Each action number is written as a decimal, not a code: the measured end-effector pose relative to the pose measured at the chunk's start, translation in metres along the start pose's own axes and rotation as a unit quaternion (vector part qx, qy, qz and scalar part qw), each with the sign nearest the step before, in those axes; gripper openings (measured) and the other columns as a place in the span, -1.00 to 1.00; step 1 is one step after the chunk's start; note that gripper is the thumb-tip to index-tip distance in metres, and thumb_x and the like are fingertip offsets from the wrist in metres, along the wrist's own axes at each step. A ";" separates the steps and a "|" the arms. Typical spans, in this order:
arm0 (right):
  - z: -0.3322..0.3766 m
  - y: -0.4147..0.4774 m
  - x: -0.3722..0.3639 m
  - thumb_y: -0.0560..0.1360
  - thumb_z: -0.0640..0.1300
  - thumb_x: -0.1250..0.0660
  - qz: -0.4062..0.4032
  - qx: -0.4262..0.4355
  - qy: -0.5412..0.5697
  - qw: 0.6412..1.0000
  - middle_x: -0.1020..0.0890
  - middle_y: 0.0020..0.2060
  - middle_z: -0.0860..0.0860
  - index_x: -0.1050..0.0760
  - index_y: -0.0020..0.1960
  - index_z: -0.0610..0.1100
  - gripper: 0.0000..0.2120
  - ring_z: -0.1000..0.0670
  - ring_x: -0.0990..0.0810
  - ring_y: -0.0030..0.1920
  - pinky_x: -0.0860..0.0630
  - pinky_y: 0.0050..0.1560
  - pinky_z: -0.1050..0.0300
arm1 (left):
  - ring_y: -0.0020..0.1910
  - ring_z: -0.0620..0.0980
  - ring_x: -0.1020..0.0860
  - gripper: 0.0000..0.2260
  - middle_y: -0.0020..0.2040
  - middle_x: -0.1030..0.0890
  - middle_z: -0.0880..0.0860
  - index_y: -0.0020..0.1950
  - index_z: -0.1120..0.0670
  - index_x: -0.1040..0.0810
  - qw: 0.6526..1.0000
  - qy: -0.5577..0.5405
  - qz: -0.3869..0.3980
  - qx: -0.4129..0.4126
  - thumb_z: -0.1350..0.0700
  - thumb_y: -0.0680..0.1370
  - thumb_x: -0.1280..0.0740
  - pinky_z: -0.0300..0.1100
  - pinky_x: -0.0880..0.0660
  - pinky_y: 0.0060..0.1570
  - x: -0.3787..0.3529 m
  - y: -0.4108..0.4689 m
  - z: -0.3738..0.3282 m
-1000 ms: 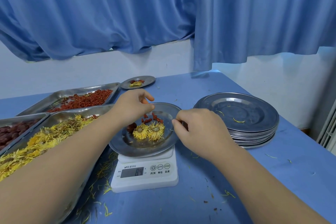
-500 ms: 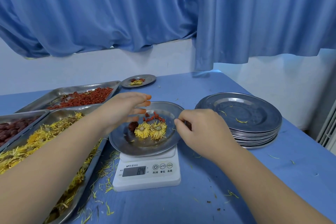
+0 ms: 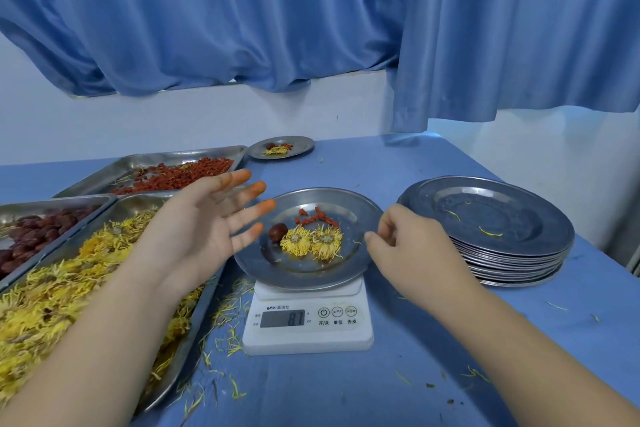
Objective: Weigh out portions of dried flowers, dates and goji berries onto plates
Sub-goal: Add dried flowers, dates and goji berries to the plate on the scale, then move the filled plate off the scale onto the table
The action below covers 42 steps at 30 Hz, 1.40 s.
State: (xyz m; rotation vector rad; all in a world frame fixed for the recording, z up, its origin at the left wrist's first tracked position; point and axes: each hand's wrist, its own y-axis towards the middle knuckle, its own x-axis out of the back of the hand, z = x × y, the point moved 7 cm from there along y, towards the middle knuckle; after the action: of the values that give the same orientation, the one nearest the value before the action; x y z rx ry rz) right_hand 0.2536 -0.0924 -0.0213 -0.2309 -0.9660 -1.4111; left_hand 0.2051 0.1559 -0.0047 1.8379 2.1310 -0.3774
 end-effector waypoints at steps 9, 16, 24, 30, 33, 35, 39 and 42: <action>-0.016 -0.008 -0.024 0.47 -0.24 -0.28 0.075 -0.185 0.232 0.952 -0.59 -0.53 0.00 -0.42 -0.16 -0.16 -0.94 -0.01 -0.49 -0.58 -0.35 -0.59 0.24 | 0.03 0.12 -0.65 -0.82 -0.03 -0.65 0.06 -0.04 0.05 -0.59 0.988 -0.151 -0.006 -0.028 0.02 0.46 -0.28 -0.08 -0.48 -0.09 0.013 -0.018 0.005; -0.006 -0.016 -0.032 0.55 -0.39 -0.20 0.050 -0.219 0.418 0.880 -0.42 -0.59 0.02 -0.33 -0.18 -0.15 -0.80 0.00 -0.43 -0.50 -0.39 -0.50 0.20 | 0.06 0.14 -0.67 -0.82 -0.05 -0.67 0.07 -0.05 0.06 -0.58 0.974 -0.217 -0.048 -0.039 0.01 0.52 -0.24 -0.06 -0.49 -0.09 0.022 -0.023 0.005; 0.020 0.014 -0.039 0.55 -0.40 -0.20 0.019 -0.211 0.467 0.858 -0.40 -0.34 -0.06 -0.30 -0.19 -0.14 -0.77 0.07 -0.47 -0.51 -0.40 -0.54 0.30 | 0.04 0.19 -0.67 -0.73 0.06 -0.69 0.12 0.08 0.12 -0.59 0.947 -0.309 -0.081 -0.045 -0.01 0.56 -0.21 0.01 -0.51 0.07 0.030 -0.023 0.004; 0.033 0.084 -0.068 0.57 -0.39 -0.14 -0.003 -0.232 0.456 0.859 -0.42 -0.29 -0.10 -0.28 -0.22 -0.12 -0.75 0.01 -0.47 -0.41 -0.41 -0.56 0.30 | 0.06 0.20 -0.66 -0.64 0.09 -0.68 0.16 0.16 0.13 -0.60 0.923 -0.367 -0.103 -0.056 -0.07 0.59 -0.18 0.08 -0.50 0.14 0.036 -0.024 0.004; 0.036 0.119 -0.090 0.56 -0.41 -0.09 -0.006 -0.251 0.455 0.854 -0.40 -0.28 -0.10 -0.30 -0.21 -0.13 -0.74 -0.01 -0.48 -0.39 -0.40 -0.59 0.30 | 0.08 0.26 -0.65 -0.59 0.12 -0.66 0.22 0.20 0.16 -0.58 0.904 -0.416 -0.074 -0.058 -0.11 0.58 -0.19 0.13 -0.49 0.17 0.031 -0.023 0.002; 0.034 0.138 -0.106 0.56 -0.41 -0.08 -0.010 -0.268 0.449 0.852 -0.42 -0.26 -0.12 -0.33 -0.15 -0.15 -0.78 -0.01 -0.49 -0.39 -0.40 -0.61 0.32 | 0.09 0.27 -0.64 -0.56 0.12 -0.66 0.24 0.22 0.16 -0.57 0.897 -0.434 -0.057 -0.054 -0.14 0.56 -0.20 0.15 -0.49 0.15 0.028 -0.023 0.001; 0.027 0.161 -0.136 0.55 -0.42 -0.06 -0.017 -0.305 0.427 0.851 -0.44 -0.29 -0.13 -0.35 0.10 -0.23 -0.80 -0.01 -0.47 -0.41 -0.39 -0.63 0.34 | 0.10 0.27 -0.63 -0.56 0.13 -0.66 0.23 0.24 0.10 -0.57 0.888 -0.455 -0.051 -0.044 -0.17 0.55 -0.21 0.16 -0.48 0.17 0.029 -0.022 0.000; 0.024 0.173 -0.152 0.53 -0.44 -0.04 -0.027 -0.324 0.396 0.859 -0.46 -0.35 -0.14 -0.35 0.13 -0.24 -0.74 -0.01 -0.44 -0.48 -0.38 -0.65 0.32 | 0.09 0.27 -0.64 -0.55 0.13 -0.66 0.22 0.23 0.09 -0.58 0.885 -0.462 -0.042 -0.034 -0.20 0.54 -0.20 0.16 -0.45 0.19 0.027 -0.022 0.000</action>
State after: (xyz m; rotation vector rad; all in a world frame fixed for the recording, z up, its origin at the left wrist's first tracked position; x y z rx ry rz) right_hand 0.4182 0.0689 -0.0416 -0.0911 0.2049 -1.6388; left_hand 0.1796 0.1773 -0.0151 1.1400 1.5004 -0.9540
